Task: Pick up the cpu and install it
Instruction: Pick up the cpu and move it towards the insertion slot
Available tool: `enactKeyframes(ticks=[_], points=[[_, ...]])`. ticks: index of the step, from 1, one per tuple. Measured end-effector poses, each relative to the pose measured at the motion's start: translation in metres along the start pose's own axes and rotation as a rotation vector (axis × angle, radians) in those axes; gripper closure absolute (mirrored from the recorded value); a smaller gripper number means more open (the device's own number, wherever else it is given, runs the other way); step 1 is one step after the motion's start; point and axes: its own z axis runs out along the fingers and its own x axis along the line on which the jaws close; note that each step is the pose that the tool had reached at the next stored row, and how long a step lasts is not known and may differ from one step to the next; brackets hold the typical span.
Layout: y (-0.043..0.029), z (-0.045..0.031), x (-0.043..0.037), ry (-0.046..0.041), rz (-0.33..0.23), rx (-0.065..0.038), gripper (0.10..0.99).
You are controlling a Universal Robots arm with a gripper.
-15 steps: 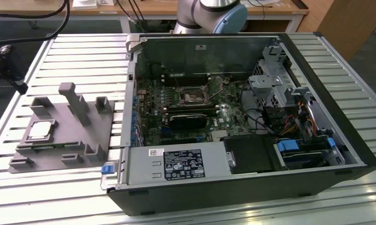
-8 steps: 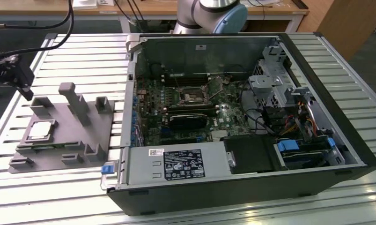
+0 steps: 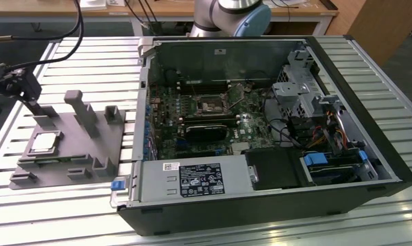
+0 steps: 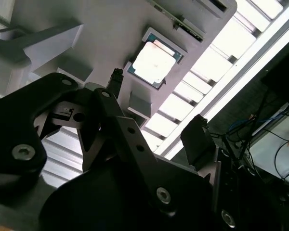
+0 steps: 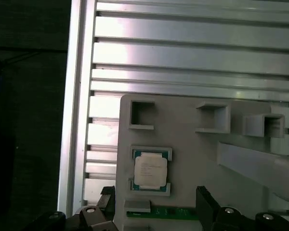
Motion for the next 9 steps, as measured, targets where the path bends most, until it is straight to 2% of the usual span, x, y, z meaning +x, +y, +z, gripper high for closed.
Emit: enactKeyframes(ticks=[9], points=[[-0.0007,0.0165,0.0004,0.0006,0.0,0.0,0.325]])
